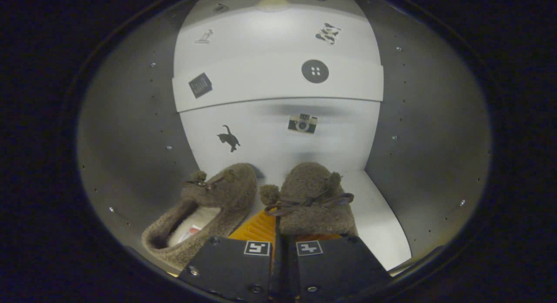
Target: Open the shoe cabinet door, grab the shoes and put them into the shoe cabinet, then close the shoe cabinet door.
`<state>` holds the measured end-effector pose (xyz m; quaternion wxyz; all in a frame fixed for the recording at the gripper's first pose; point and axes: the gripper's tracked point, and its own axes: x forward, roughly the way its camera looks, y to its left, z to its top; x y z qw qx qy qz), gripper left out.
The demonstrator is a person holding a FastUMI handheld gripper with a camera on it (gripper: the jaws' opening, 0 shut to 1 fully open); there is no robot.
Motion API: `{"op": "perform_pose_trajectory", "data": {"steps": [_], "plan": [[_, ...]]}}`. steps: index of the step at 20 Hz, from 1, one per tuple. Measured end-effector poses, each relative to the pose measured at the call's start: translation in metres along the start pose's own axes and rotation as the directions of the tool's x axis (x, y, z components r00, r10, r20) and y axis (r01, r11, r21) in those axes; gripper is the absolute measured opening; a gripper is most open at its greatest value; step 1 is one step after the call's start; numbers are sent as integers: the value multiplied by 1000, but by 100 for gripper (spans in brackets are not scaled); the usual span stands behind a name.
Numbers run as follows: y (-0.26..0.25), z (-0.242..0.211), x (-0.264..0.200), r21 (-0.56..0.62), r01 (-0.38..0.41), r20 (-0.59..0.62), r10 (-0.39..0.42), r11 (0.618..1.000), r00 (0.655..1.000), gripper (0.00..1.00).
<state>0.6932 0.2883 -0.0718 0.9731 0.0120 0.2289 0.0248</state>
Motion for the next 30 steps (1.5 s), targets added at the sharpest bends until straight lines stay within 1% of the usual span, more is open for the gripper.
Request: {"op": "perform_pose_trajectory", "data": {"steps": [2, 5, 7, 10, 12, 14, 16, 17, 19, 21, 22, 24, 30], "plan": [[2, -1, 0, 2, 2, -29, -2, 1000, 1000, 17], [5, -1, -5, -17, 1, -37, -1, 1000, 999, 23], [11, 0, -13, -5, -19, -30, 18, 1000, 999, 37], [12, 2, -30, -30, -16, 3, 16, 999, 1000, 58], [15, -2, -44, -29, -24, 20, 24, 999, 1000, 70], [16, -4, -61, -31, -21, 51, 23, 999, 998, 72], [18, -4, -82, -45, -20, 92, 24, 999, 995, 78], [19, -5, -93, -54, -18, 105, 23, 998, 994, 78], [24, -8, -115, -63, -24, 140, 33, 998, 990, 84], [32, -13, -138, -84, -40, 187, 55, 996, 981, 85], [31, -21, -149, -105, -28, 195, 48, 994, 980, 90], [38, -38, -174, -125, -35, 206, 60, 992, 977, 100], [52, -76, -276, -130, -105, 274, 138, 986, 952, 100]]}}
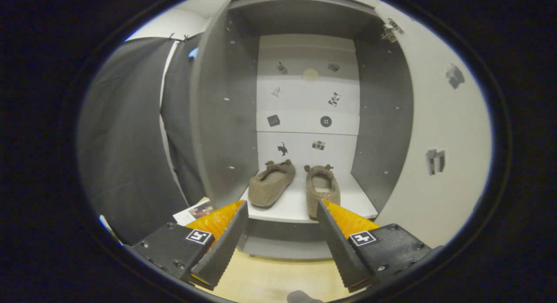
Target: Open the shoe cabinet door, grab the shoes and put them into the shoe cabinet, then close the shoe cabinet door.
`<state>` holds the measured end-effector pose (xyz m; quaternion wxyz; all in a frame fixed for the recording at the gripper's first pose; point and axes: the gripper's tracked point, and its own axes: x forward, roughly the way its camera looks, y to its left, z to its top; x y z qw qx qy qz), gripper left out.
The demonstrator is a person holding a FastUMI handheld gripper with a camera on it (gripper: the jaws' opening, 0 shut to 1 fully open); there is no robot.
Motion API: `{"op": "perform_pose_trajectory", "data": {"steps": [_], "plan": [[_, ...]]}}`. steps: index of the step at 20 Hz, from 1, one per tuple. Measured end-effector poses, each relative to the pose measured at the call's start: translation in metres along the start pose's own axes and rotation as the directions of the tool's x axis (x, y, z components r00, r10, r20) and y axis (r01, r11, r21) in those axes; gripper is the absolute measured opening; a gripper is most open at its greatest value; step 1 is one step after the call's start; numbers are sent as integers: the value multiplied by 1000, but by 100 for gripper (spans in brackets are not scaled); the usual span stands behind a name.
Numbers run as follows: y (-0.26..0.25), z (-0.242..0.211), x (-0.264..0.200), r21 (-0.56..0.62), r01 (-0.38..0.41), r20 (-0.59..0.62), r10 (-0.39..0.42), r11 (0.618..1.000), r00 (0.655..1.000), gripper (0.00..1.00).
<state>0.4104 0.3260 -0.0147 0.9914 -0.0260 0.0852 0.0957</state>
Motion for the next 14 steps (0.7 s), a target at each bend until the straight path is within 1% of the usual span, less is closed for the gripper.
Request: {"op": "perform_pose_trajectory", "data": {"steps": [4, 7, 9, 12, 14], "plan": [[5, -4, -85, 14, -41, 59, 40, 999, 997, 100], [-2, -9, -145, 36, -76, 87, 73, 996, 994, 100], [-11, -12, -183, 27, -90, 103, 87, 996, 991, 100], [-34, -22, -239, 18, -92, 118, 89, 996, 989, 100], [-57, -25, -272, 16, -73, 134, 70, 997, 988, 100]]}}
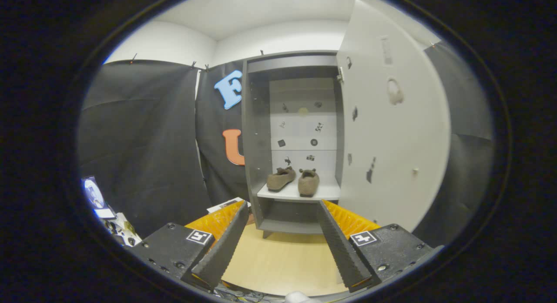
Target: Open the shoe cabinet door, grab the shoes and put them into the shoe cabinet, then close the shoe cabinet door.
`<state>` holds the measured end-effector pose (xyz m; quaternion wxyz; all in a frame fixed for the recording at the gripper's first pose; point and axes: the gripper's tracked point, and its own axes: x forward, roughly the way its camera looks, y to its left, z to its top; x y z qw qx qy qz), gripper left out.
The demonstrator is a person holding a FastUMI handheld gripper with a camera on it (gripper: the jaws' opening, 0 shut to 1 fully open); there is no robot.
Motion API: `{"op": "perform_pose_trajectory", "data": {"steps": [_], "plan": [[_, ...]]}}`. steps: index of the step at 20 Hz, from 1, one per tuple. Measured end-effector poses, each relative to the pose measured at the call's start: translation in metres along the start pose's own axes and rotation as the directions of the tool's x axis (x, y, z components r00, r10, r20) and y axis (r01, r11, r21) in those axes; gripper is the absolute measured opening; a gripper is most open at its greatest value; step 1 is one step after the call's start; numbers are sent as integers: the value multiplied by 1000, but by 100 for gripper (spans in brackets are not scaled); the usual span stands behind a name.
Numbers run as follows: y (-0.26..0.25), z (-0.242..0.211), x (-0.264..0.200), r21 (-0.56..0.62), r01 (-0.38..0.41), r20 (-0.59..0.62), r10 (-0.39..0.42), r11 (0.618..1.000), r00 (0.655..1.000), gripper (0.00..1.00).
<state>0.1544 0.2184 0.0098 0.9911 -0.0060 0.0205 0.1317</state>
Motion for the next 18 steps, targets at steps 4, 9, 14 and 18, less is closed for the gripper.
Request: {"op": "perform_pose_trajectory", "data": {"steps": [4, 9, 14, 18], "plan": [[-59, 4, -56, 13, 93, 22, -94, 996, 995, 100], [-150, 13, -86, 53, 209, 52, -212, 976, 976, 100], [-217, 22, -76, 51, 232, 51, -234, 971, 971, 100], [-243, 20, -38, 79, 141, 11, -142, 987, 990, 99]]}}
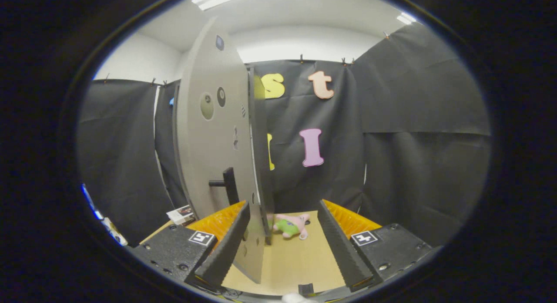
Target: Open the shoe cabinet door, grab the shoes and put them into the shoe cabinet, then close the shoe cabinet door.
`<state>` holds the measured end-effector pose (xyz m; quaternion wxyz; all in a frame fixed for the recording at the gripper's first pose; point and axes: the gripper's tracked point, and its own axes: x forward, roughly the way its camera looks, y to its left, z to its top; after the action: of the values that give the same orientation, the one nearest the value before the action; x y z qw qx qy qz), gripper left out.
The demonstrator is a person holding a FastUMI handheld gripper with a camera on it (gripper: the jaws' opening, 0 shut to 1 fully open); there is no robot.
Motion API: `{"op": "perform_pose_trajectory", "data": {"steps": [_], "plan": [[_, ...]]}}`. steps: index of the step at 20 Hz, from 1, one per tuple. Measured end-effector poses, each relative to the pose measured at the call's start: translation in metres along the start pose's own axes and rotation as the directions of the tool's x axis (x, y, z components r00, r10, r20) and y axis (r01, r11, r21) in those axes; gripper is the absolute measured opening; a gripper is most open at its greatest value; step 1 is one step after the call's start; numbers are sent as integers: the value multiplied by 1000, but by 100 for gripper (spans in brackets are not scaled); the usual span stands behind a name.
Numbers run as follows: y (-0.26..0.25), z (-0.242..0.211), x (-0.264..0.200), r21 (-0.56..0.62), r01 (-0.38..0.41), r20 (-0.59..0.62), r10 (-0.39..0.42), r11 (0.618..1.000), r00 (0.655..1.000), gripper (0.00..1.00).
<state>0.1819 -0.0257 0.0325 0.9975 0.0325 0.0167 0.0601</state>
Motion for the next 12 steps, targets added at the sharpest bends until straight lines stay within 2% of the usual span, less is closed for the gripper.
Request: {"op": "perform_pose_trajectory", "data": {"steps": [6, 10, 12], "plan": [[13, -2, 42, -10, -168, -51, 167, 986, 985, 99], [28, 1, 47, -63, -235, -66, 231, 970, 971, 98], [35, 1, 47, -84, -243, -69, 238, 966, 969, 97]]}}
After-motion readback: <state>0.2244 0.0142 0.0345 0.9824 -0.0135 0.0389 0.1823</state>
